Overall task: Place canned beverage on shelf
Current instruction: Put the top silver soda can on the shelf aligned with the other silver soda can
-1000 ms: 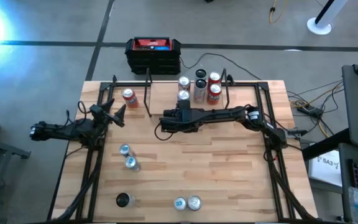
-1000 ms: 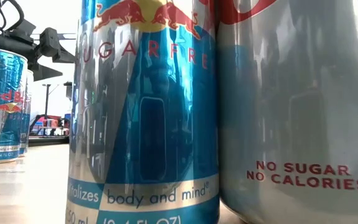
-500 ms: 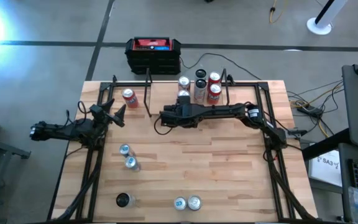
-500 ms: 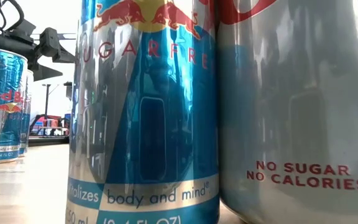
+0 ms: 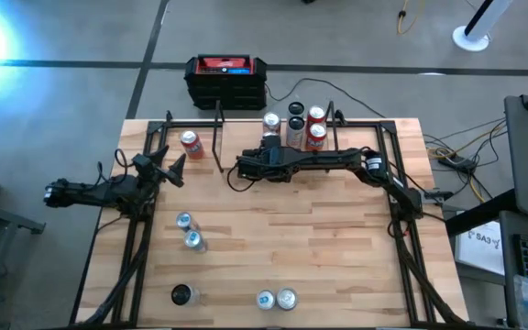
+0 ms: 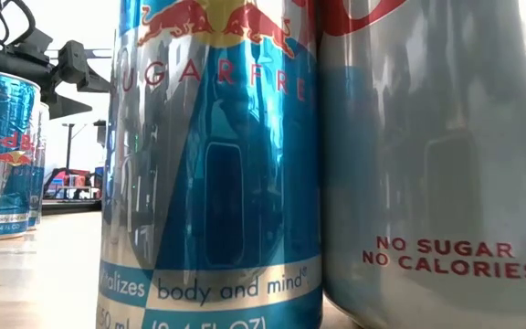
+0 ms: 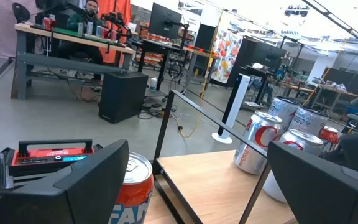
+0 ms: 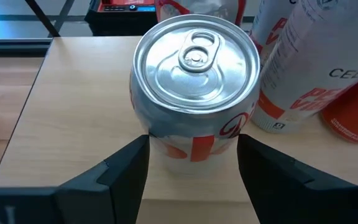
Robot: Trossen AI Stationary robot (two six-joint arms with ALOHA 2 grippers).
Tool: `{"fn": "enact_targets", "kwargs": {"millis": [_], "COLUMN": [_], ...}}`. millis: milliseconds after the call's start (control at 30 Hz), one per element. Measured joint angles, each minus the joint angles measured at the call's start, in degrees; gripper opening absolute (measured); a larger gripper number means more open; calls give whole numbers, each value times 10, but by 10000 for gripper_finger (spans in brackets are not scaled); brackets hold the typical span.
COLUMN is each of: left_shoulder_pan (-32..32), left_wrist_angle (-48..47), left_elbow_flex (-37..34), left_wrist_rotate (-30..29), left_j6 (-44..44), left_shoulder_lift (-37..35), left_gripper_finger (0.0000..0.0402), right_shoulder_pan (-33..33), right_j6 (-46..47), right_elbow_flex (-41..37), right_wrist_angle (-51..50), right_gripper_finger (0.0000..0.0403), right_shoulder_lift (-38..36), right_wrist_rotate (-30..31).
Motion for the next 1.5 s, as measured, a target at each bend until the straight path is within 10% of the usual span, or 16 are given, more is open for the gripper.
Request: {"fn": "enact_targets", "kwargs": {"millis": [1500], "left_shoulder_pan": [0], "left_wrist_angle": [0], "left_elbow_flex": [0], "left_wrist_rotate": [0], "left_j6": [0], "left_shoulder_lift": [0], "left_gripper_finger": [368], "right_shoulder_pan": [-47], "right_j6": [-48], "right_elbow_flex": [-1], "right_wrist_angle": [39], "right_gripper_finger": [226], "right_shoulder_lift": [0], "right_wrist_rotate": [0]}}
